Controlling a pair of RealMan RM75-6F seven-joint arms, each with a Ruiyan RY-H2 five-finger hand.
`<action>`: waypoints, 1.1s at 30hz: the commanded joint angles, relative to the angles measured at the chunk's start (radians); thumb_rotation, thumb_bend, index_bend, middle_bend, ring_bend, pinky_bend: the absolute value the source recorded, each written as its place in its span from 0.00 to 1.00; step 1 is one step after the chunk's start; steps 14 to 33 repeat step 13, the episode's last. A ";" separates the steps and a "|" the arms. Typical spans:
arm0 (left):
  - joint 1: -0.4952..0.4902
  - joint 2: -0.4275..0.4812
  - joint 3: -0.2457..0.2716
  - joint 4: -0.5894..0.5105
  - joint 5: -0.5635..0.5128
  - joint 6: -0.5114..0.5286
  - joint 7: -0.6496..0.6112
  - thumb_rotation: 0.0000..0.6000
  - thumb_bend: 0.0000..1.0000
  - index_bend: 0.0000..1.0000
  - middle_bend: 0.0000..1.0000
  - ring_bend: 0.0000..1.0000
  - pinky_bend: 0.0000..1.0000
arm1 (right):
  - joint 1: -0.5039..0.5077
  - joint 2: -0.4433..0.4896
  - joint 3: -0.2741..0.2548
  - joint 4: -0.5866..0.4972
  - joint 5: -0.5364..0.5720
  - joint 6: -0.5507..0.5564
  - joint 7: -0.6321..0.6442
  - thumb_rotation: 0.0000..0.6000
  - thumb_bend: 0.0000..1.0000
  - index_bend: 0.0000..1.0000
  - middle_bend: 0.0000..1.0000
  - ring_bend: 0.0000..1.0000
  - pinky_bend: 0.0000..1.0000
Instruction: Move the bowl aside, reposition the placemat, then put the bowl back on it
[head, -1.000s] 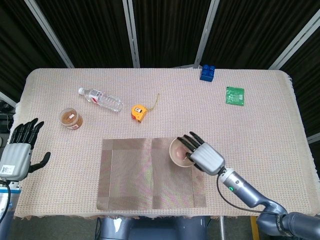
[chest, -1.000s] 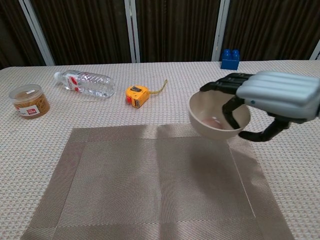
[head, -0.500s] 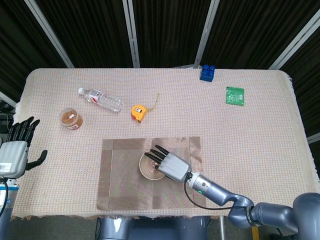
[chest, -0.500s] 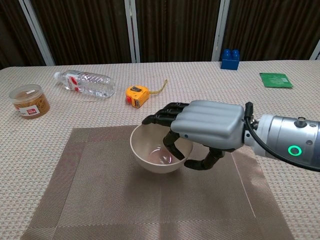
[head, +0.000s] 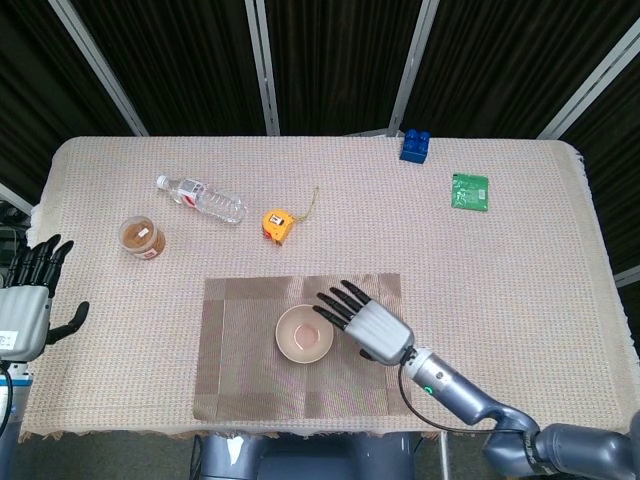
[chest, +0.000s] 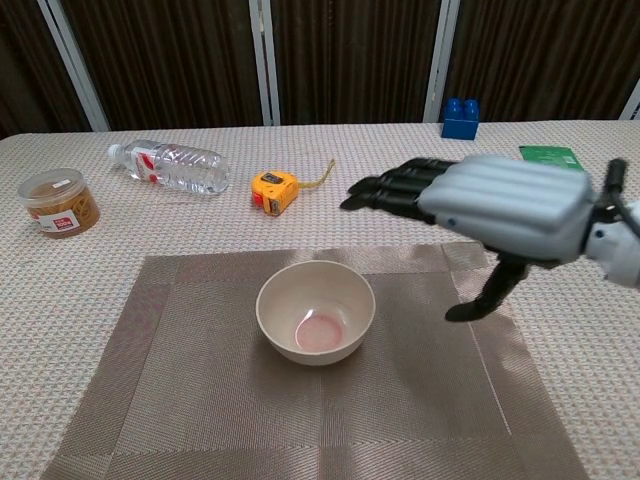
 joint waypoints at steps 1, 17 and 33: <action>0.020 -0.033 0.006 0.038 0.020 0.045 0.044 1.00 0.37 0.00 0.00 0.00 0.00 | -0.173 0.148 -0.026 -0.057 -0.019 0.269 0.035 1.00 0.04 0.00 0.00 0.00 0.00; 0.090 -0.072 0.056 0.133 0.064 0.110 0.019 1.00 0.37 0.00 0.00 0.00 0.00 | -0.444 0.217 -0.012 0.145 0.153 0.555 0.285 1.00 0.00 0.00 0.00 0.00 0.00; 0.090 -0.072 0.056 0.133 0.064 0.110 0.019 1.00 0.37 0.00 0.00 0.00 0.00 | -0.444 0.217 -0.012 0.145 0.153 0.555 0.285 1.00 0.00 0.00 0.00 0.00 0.00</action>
